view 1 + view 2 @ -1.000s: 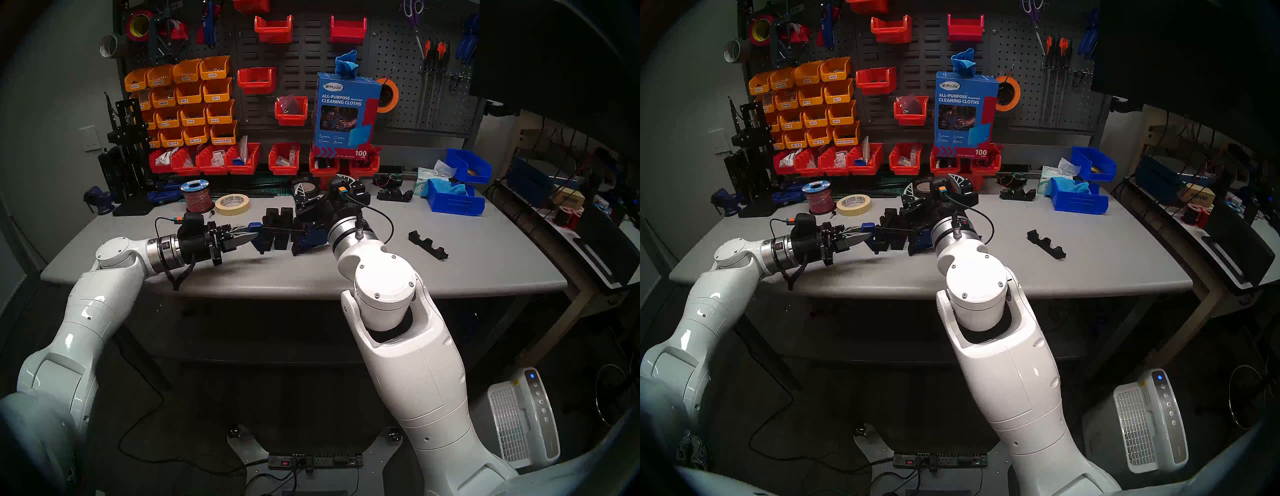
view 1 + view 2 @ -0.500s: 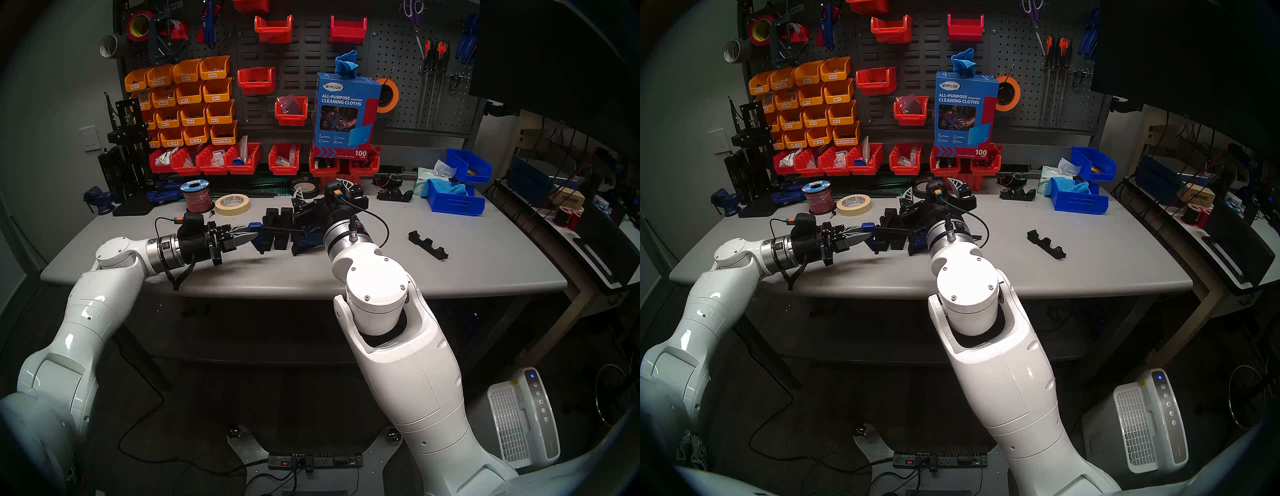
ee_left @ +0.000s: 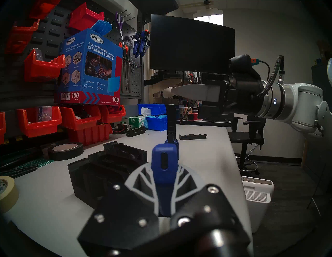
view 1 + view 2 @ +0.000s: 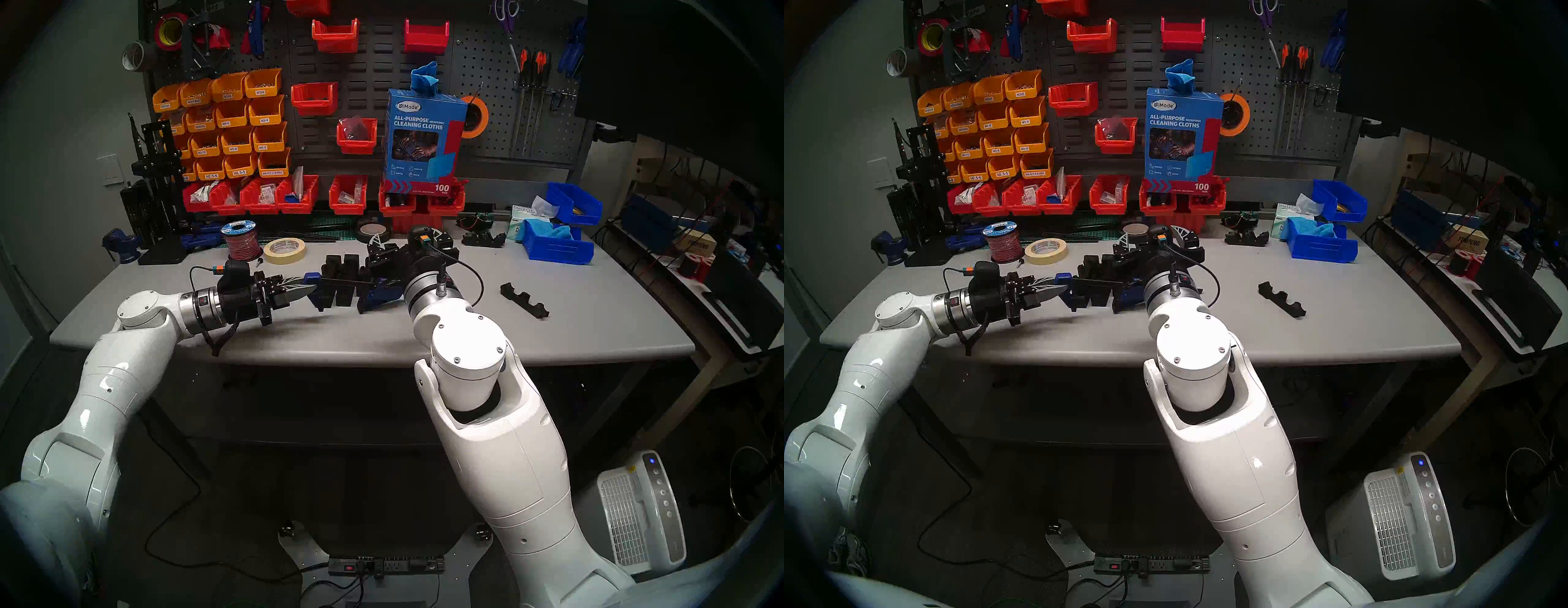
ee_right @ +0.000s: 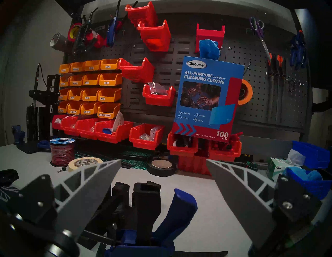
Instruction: Clamp the two 3D printed pieces together with the clamp
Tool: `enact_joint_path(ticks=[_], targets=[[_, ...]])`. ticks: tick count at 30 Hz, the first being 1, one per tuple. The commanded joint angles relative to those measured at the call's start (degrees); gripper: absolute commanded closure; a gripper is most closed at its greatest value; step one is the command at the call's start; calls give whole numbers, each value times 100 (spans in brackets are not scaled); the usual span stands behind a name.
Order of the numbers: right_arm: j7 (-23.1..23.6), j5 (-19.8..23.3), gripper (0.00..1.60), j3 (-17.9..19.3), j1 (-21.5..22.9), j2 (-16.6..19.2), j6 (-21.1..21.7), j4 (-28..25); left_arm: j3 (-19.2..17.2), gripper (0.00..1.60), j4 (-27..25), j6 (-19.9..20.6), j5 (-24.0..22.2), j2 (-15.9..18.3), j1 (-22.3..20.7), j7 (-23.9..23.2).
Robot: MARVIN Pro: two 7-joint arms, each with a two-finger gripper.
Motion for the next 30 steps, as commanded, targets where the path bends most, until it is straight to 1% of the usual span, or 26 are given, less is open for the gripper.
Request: enact_joint_path(ticks=[1,4,6,7,10,13,25,30], targets=[[-56,200,0,18,154,-55,36,-170,-141,160,-127,9,-127,13,-204,-14],[-77,320,0,41,162,-64,64,-164,-143,160,-127,10,-125,12,-204,-15],[-109,487,0,76,169,-72,67,-164,-144,160,-127,10,-123,11,-204,-15],[-109,487,0,76,169,-72,67,-164,-144,160,-127,10,-123,11,-204,-15],[-110,740,0,133,165,-80,48,-158,-145,160,-127,10,-121,10,-204,-15],[-116,806,0,146,169,-83,49,-155,-146,160,-127,10,-120,10,-203,-16],[226,1064,0,215,260,-12,172,-96,-153,160,-127,13,-115,6,-203,-19],[274,1074,0,195,279,-2,183,-70,-155,160,-127,14,-114,5,-202,-19]])
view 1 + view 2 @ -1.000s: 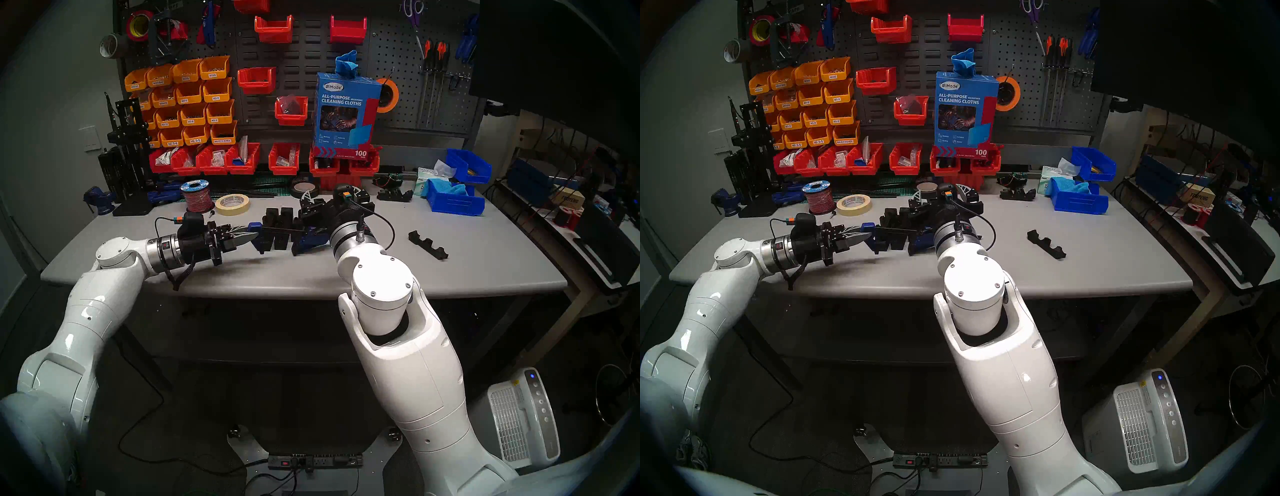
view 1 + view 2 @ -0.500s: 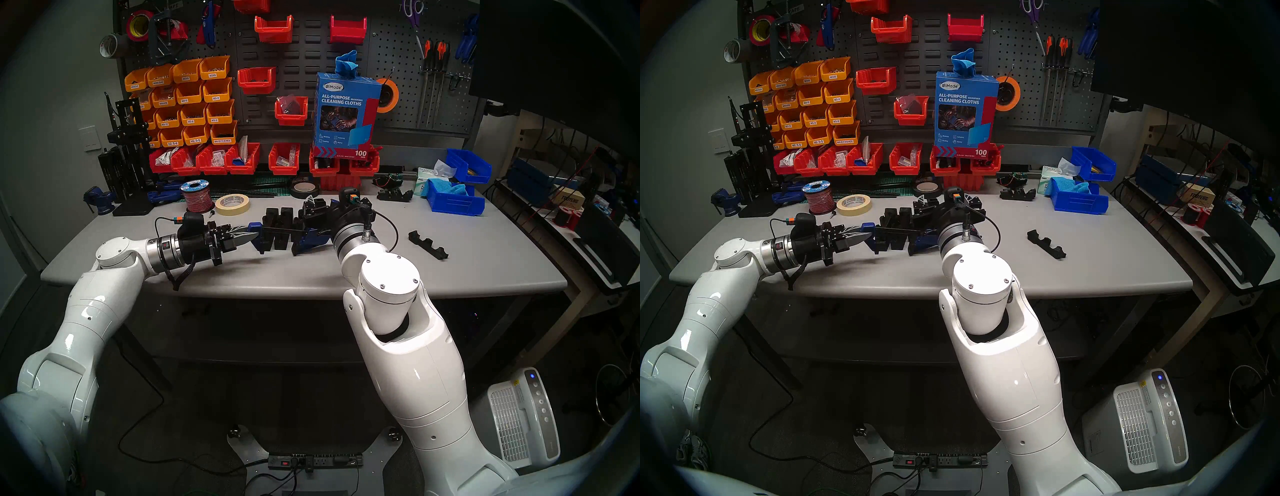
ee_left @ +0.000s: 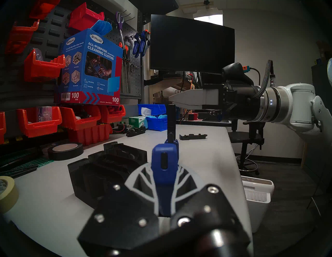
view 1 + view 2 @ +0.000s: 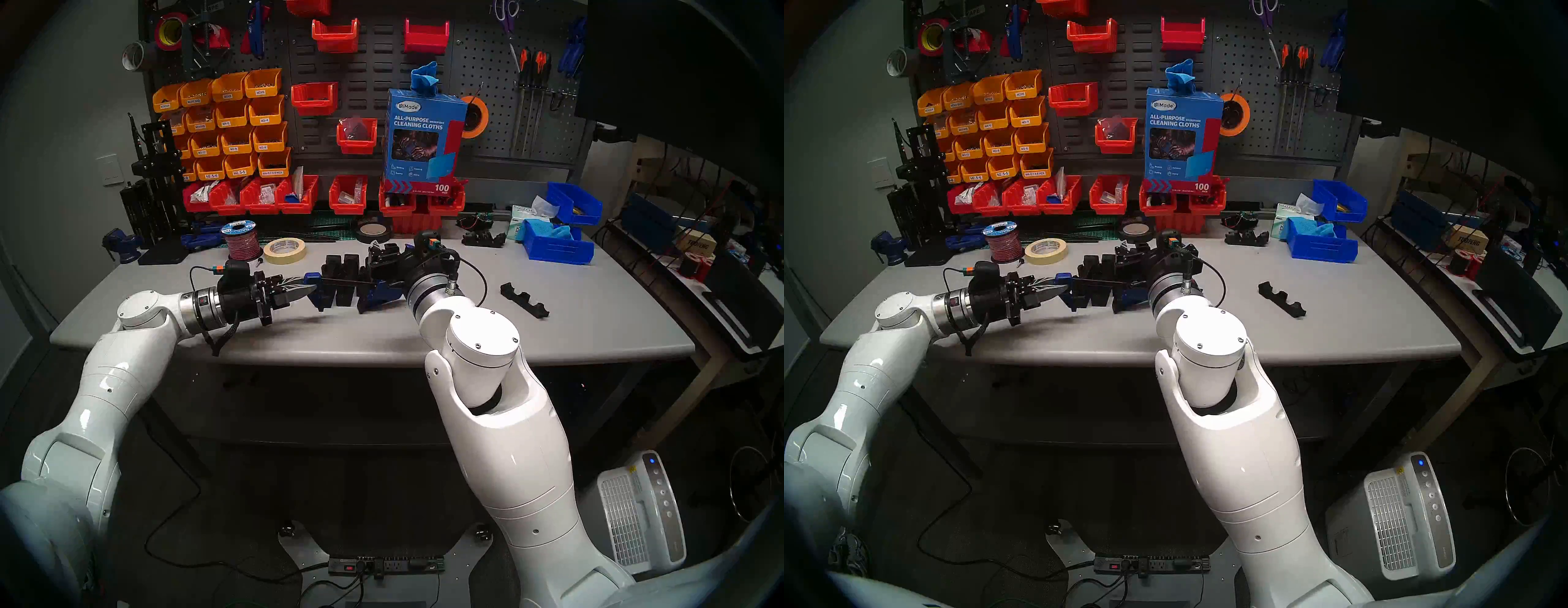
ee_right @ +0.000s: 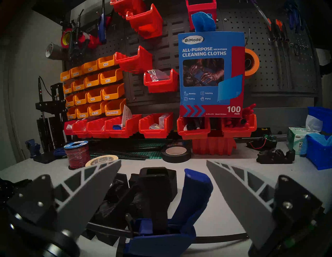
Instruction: Clamp the two 3D printed pieces together with the clamp
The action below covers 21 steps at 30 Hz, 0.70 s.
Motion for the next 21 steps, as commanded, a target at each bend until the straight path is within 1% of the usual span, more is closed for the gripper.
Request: enact_joint_path(ticks=[1,6,8,11,21], targets=[[97,-27,0,-49,225,16,7,-152,-141,160,-126,10,-126,13,-204,-14],[66,-130,0,-82,264,66,-33,-128,-142,160,-126,10,-124,12,-204,-15],[199,-140,0,-96,299,174,-99,-124,-143,160,-126,10,-122,11,-204,-15],[233,-181,0,-100,327,211,-124,-118,-144,160,-125,10,-120,11,-204,-15],[285,-211,0,-91,348,227,-159,-109,-148,160,-125,11,-116,9,-204,-17]])
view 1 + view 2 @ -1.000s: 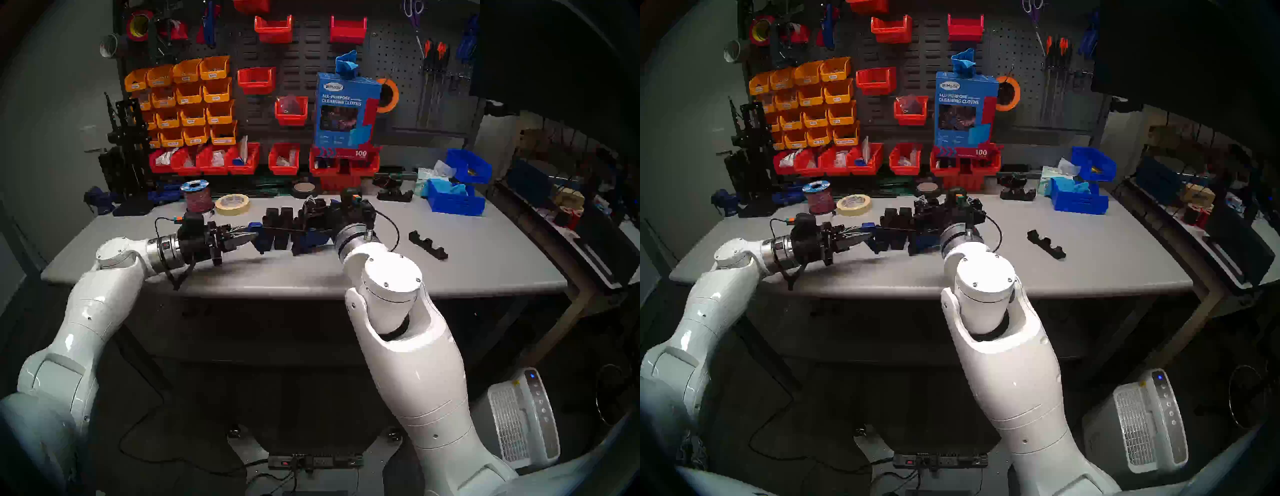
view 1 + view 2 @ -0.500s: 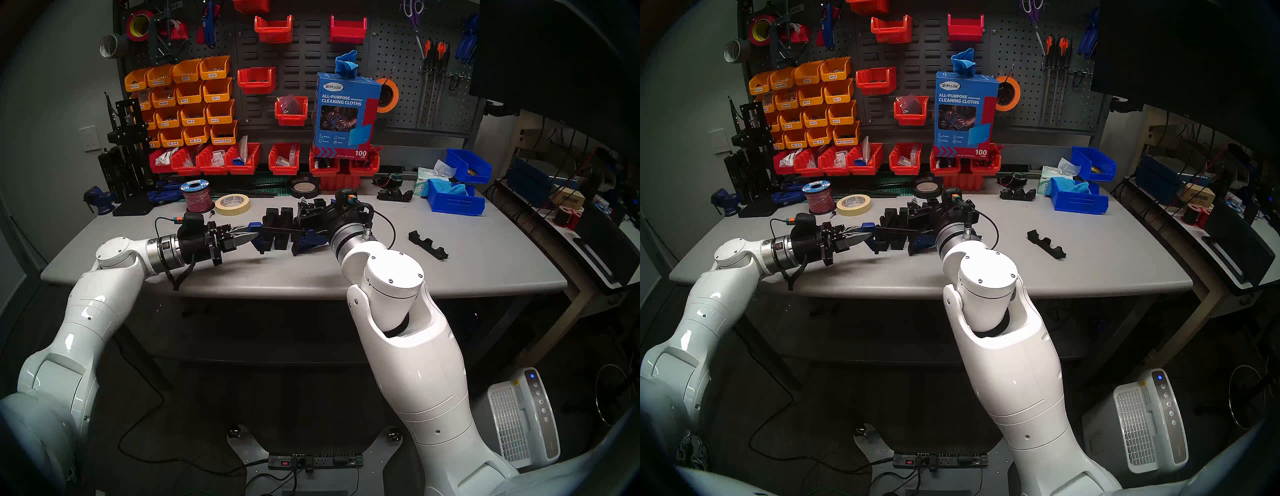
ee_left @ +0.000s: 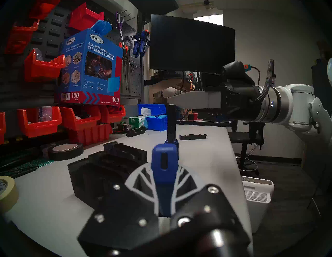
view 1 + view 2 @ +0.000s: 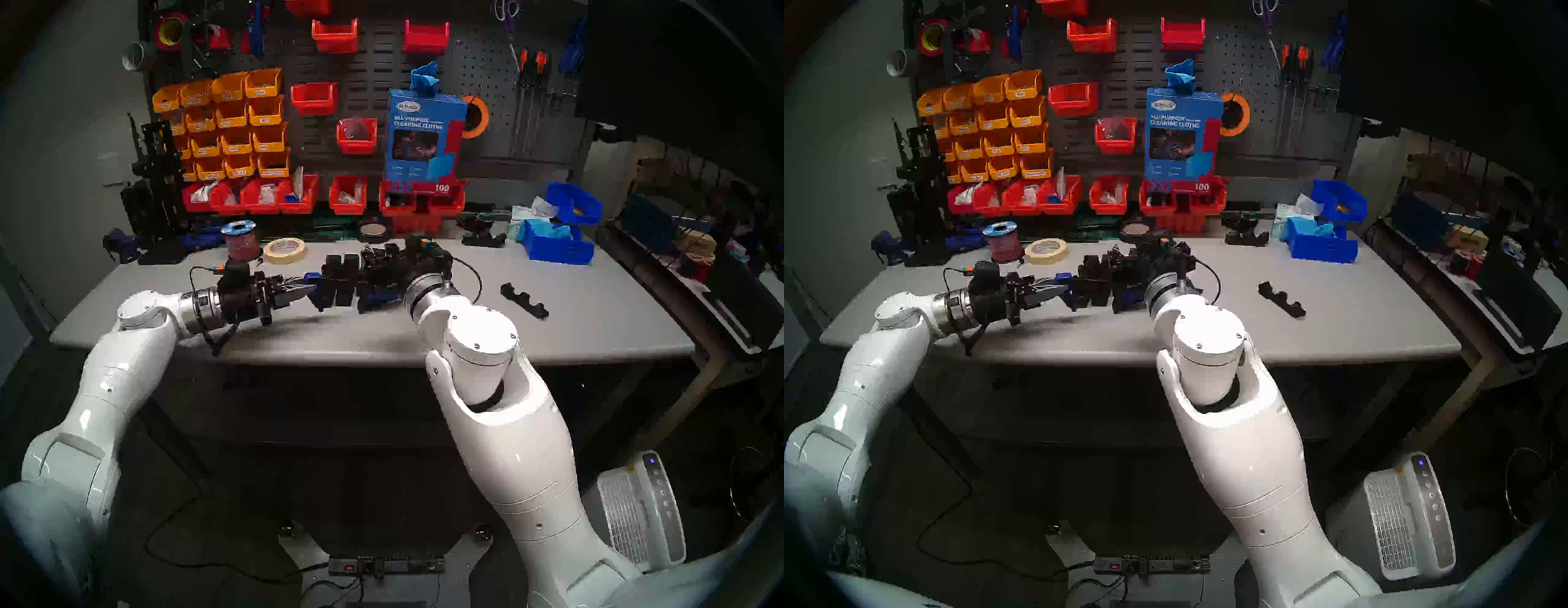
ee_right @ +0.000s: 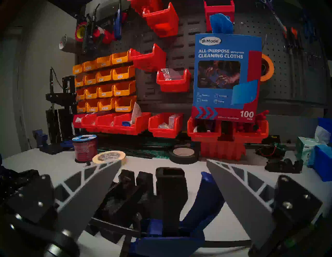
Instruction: Clamp the two 3D printed pieces together with the clamp
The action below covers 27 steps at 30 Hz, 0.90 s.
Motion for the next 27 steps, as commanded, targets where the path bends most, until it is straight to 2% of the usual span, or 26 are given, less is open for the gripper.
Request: enact_joint_path(ticks=[1,16,27], targets=[[11,-43,0,25,203,-23,-128,-178,-141,160,-125,9,-125,13,-205,-14],[71,-79,0,-17,219,-75,-153,-164,-145,160,-125,11,-120,10,-204,-16],[-64,-197,0,-195,-150,-54,-325,-269,-152,160,-127,15,-120,7,-203,-19]])
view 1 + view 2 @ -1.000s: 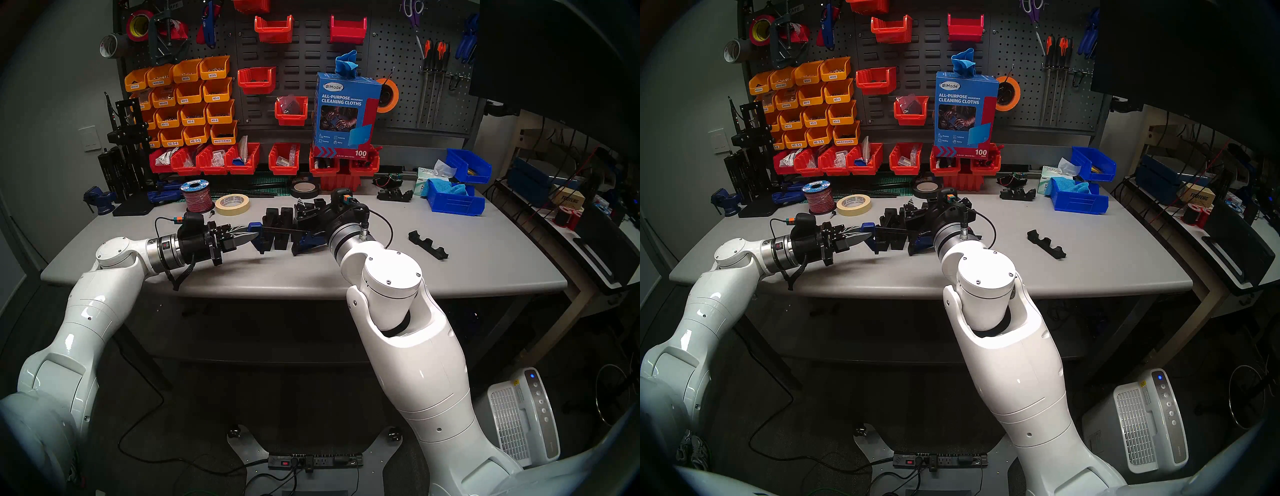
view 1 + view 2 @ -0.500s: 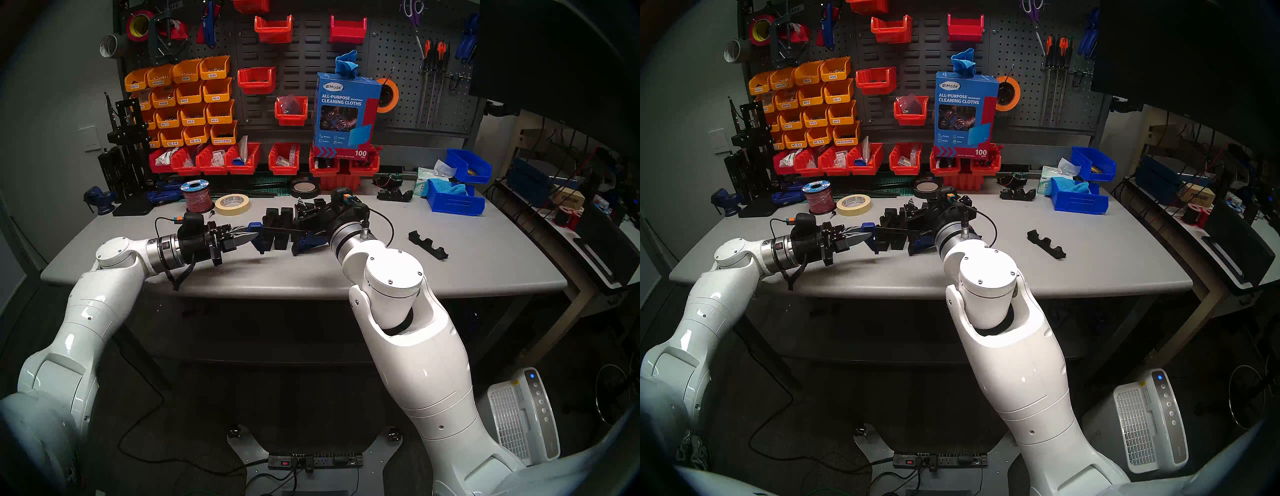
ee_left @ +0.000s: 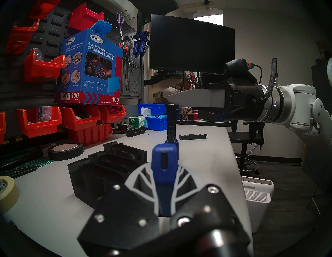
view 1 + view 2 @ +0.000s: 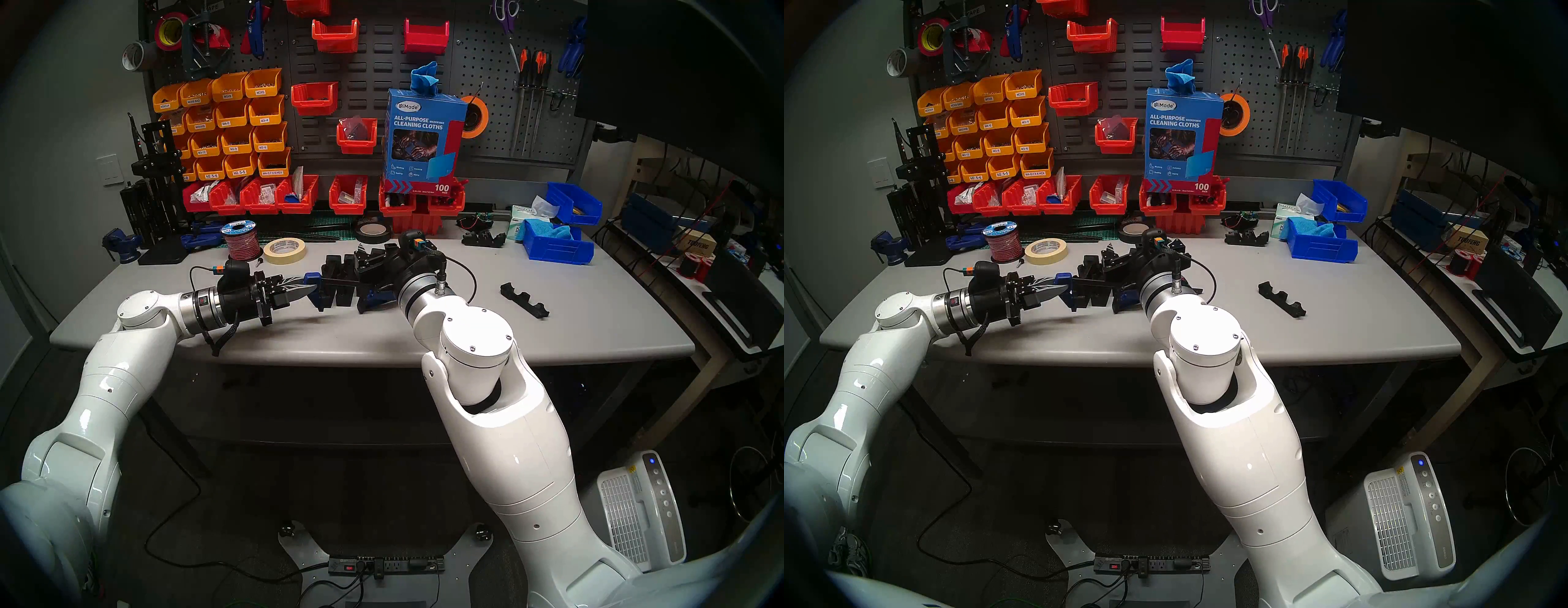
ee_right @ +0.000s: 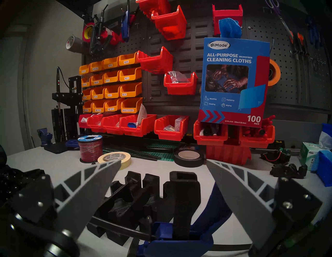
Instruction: Clamp the two 3D printed pieces together with the clamp
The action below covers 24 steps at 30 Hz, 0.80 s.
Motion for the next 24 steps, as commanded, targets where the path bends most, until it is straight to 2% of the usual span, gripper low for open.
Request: enact_joint_path(ticks=[1,7,13,24], targets=[[-116,-92,0,-52,-122,0,-234,-297,-142,160,-126,12,-128,12,-204,-14],[-214,-150,0,-39,-225,28,-360,-328,-144,160,-126,12,-125,11,-204,-15],[-328,-326,0,-94,-285,92,-660,-291,-145,160,-125,11,-121,10,-204,-15],[-508,-319,0,-234,-391,56,-877,-94,-152,160,-127,16,-122,7,-203,-18]])
